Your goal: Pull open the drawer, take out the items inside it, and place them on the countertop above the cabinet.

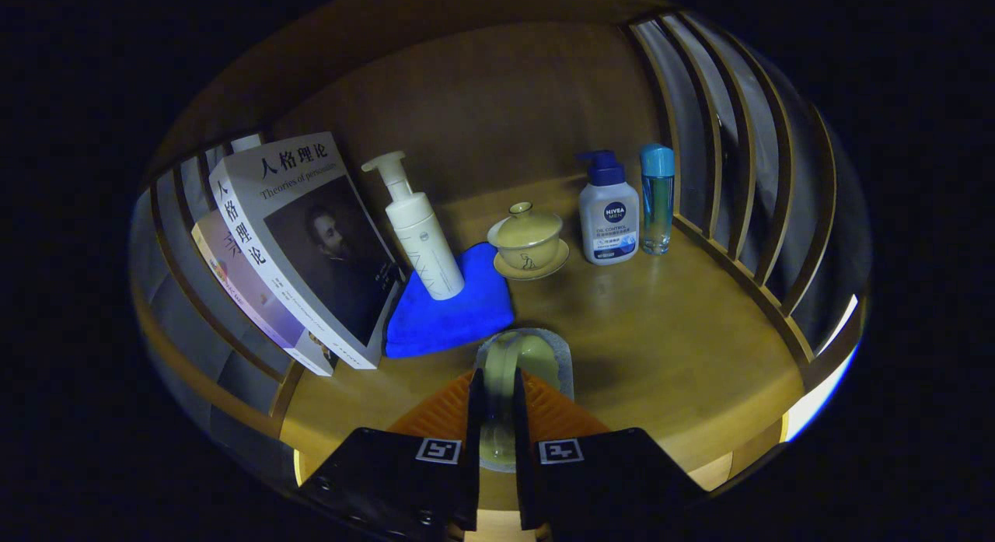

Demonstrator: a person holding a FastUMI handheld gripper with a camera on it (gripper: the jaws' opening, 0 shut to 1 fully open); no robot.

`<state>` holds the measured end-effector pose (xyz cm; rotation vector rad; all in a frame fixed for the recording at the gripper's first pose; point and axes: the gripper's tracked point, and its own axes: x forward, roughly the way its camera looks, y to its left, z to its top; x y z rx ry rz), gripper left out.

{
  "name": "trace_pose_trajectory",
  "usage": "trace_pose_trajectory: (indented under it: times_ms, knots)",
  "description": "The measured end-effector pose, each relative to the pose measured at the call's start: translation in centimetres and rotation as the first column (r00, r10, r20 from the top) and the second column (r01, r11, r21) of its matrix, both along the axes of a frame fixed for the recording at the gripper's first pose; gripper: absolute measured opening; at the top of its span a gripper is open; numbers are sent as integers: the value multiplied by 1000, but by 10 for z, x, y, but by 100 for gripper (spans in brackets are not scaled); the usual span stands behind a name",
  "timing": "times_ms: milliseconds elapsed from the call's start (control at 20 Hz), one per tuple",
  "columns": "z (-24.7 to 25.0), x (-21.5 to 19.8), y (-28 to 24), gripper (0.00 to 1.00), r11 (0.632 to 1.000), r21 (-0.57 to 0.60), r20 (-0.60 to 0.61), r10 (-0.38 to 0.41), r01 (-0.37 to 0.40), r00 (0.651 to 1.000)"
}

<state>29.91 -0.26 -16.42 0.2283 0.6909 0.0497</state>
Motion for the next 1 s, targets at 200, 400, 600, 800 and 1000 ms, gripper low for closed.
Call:
trace_pose_trajectory:
  times_ms: [200,400,600,800,1000]
  knots:
    - [2,-5,-1,36,999,-25,14,21,-20,1000]
    - [25,-13,-1,99,996,-72,115,56,-48,992]
    - [76,-47,8,98,987,-136,307,120,-81,944]
    - [108,-101,16,98,979,-172,468,175,-106,866]
    - [127,-163,10,98,975,-213,616,182,-61,766]
